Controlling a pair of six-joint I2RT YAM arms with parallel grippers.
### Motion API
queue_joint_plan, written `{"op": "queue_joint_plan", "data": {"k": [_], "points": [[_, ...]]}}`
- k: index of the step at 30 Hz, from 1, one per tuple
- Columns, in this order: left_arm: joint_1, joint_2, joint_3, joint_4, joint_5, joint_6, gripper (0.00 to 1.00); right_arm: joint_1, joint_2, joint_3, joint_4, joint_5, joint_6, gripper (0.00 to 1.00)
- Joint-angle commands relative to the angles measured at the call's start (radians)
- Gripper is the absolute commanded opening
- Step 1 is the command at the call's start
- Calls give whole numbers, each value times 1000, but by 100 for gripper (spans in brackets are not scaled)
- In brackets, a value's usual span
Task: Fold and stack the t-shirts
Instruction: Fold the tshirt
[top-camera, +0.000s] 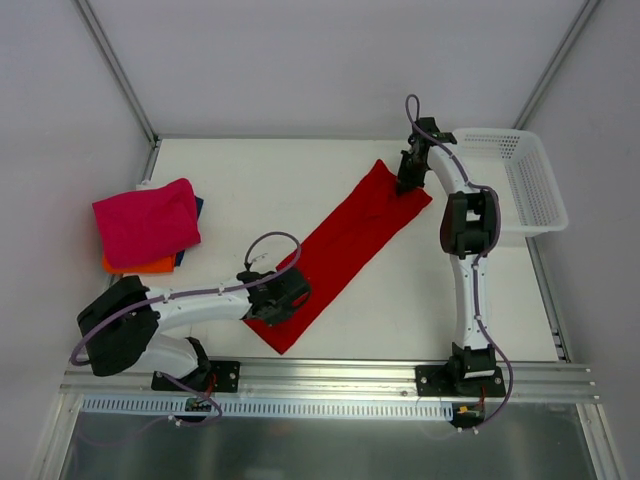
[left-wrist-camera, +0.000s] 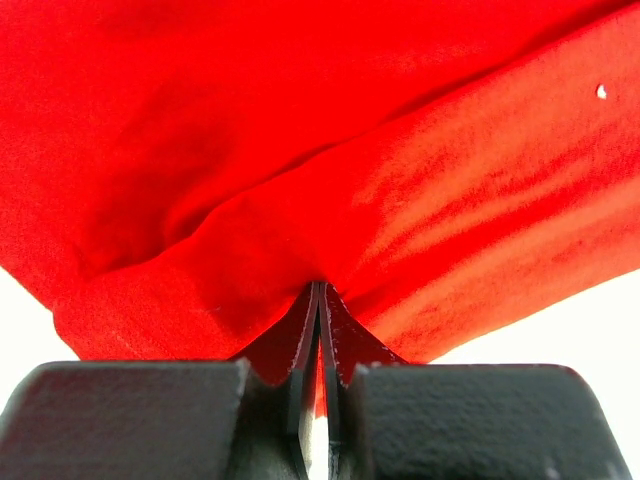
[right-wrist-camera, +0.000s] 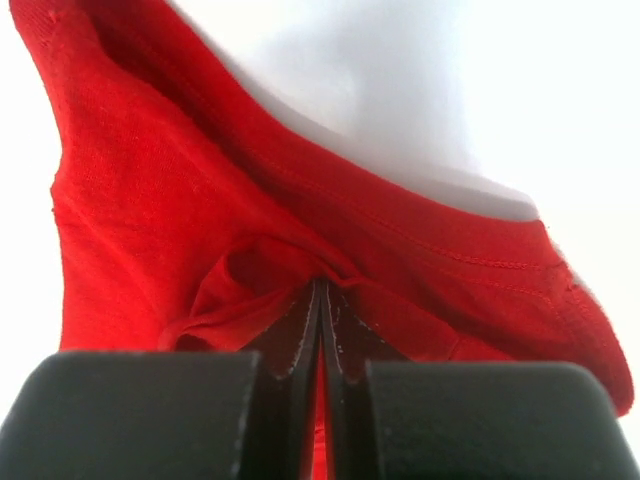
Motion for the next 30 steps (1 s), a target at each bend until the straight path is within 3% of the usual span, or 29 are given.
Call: {"op": "queue_joint_plan", "data": {"k": [1, 8, 14, 30], "points": [[-59, 75, 35, -71, 63, -72, 0, -6, 32, 59, 19, -93, -4, 3], [-185, 259, 277, -73, 71, -48, 0, -6, 86, 107, 123, -190, 68, 6], [-246, 414, 438, -73, 104, -15, 0, -6, 150, 117, 315, -400, 210, 8], [-321, 549, 751, -70, 80, 127, 0, 42, 262, 148, 648, -635, 438, 14]]}}
